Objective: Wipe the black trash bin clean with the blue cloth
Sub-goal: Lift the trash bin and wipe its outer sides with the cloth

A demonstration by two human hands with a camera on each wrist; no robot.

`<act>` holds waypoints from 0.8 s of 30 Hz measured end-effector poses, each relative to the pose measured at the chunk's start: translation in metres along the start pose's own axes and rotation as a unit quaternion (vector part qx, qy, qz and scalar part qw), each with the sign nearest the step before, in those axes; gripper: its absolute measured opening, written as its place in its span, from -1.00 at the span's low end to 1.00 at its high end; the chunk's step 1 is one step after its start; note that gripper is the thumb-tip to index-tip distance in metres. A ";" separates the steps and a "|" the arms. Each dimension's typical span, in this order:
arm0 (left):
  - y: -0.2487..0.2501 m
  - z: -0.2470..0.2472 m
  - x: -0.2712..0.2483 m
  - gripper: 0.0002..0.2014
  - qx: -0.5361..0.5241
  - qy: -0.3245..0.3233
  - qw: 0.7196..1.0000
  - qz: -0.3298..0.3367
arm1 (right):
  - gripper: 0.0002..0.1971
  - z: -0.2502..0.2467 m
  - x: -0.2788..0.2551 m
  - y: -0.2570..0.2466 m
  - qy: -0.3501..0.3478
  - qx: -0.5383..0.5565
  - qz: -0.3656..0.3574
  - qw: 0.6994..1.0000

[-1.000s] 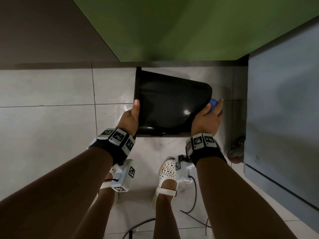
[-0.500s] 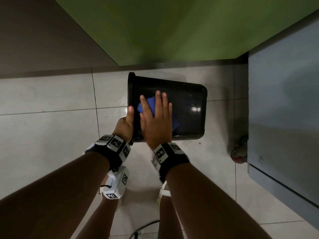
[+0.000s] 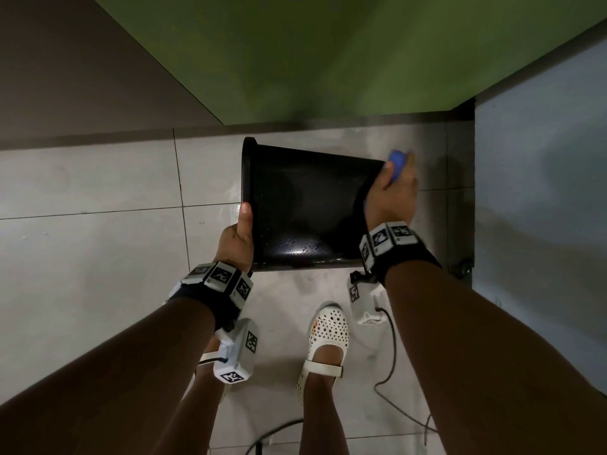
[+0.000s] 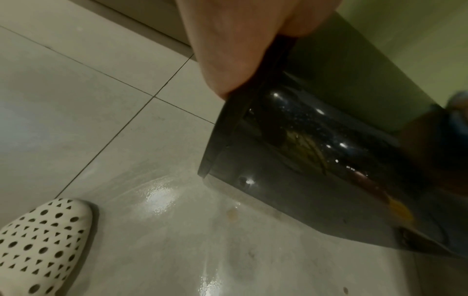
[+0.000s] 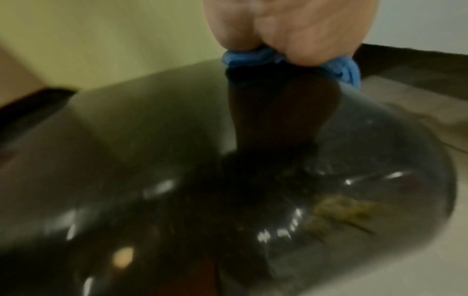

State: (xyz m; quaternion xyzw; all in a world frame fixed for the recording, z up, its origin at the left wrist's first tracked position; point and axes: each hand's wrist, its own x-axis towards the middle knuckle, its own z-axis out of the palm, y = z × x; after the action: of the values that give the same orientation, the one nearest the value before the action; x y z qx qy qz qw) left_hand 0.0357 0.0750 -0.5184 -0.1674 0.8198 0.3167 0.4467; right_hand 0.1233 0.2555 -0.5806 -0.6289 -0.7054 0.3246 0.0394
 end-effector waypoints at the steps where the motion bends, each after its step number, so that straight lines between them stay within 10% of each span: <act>1: -0.001 0.000 0.000 -0.42 -0.004 0.001 1.000 -0.001 | -0.52 -0.002 0.002 0.002 -0.008 0.030 0.069 0.997; 3: -0.003 0.001 0.002 -0.40 -0.007 -0.003 1.000 -0.006 | -0.51 -0.001 -0.005 0.005 0.011 0.024 0.104 0.994; 9: -0.001 0.000 0.003 -0.44 -0.015 -0.002 1.000 -0.009 | -0.51 0.020 -0.059 0.017 0.087 -0.118 -0.104 0.984; 16: -0.006 -0.001 0.008 -0.44 -0.022 -0.013 1.000 0.011 | -0.56 0.050 -0.132 0.004 -0.056 -0.121 -0.318 0.939; 24: -0.010 -0.001 0.013 -0.49 -0.023 -0.020 0.998 0.048 | -0.63 0.060 -0.067 -0.044 -0.028 -0.111 -0.414 0.903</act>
State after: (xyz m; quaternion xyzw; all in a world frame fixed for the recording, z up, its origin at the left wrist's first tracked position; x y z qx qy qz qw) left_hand 0.0338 0.0667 -0.5327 -0.1323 0.8102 0.3599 0.4433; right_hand 0.0714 0.1703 -0.5817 -0.2713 -0.9344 0.2164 0.0800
